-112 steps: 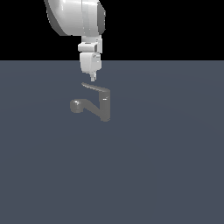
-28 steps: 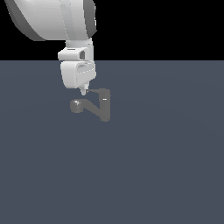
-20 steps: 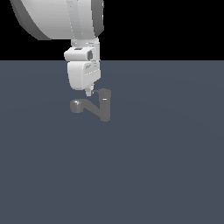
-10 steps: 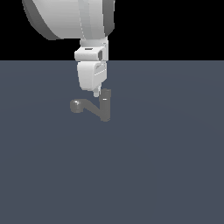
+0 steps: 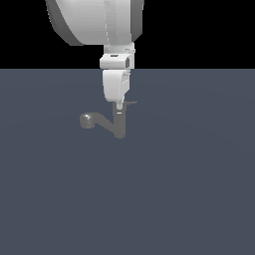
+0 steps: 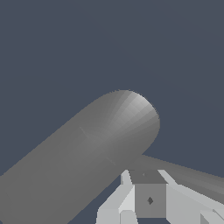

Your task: Turn on the faucet by rotating a designated handle.

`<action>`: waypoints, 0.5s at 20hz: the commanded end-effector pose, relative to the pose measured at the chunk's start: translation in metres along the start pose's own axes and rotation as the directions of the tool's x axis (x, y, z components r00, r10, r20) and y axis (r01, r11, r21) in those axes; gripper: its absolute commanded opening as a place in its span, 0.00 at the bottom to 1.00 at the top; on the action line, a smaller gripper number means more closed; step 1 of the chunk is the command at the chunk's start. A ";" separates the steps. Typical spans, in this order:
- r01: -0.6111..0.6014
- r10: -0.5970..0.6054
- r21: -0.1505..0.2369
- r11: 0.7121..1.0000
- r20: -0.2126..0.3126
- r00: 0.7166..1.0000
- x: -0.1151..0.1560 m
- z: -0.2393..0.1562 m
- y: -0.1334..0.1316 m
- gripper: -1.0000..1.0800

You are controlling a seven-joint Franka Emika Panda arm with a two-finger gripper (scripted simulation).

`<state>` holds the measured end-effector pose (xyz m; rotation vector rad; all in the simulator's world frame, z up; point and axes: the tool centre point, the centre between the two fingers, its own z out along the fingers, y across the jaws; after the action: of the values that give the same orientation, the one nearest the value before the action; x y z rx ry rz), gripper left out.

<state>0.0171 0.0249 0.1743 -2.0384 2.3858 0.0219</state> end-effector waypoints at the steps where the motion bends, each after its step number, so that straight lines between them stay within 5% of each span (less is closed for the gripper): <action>1: -0.041 0.041 0.009 0.999 -0.009 0.999 0.034 0.001 -0.013 0.00; 8: -0.051 0.051 0.009 0.999 -0.011 0.999 0.061 0.000 -0.026 0.00; 9: -0.005 0.005 0.009 1.000 0.005 1.000 0.027 -0.001 -0.022 0.00; 10: -0.006 0.006 0.009 1.000 0.004 1.000 0.029 -0.001 -0.025 0.00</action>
<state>0.0340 -0.0067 0.1743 -2.0269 2.3882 0.0173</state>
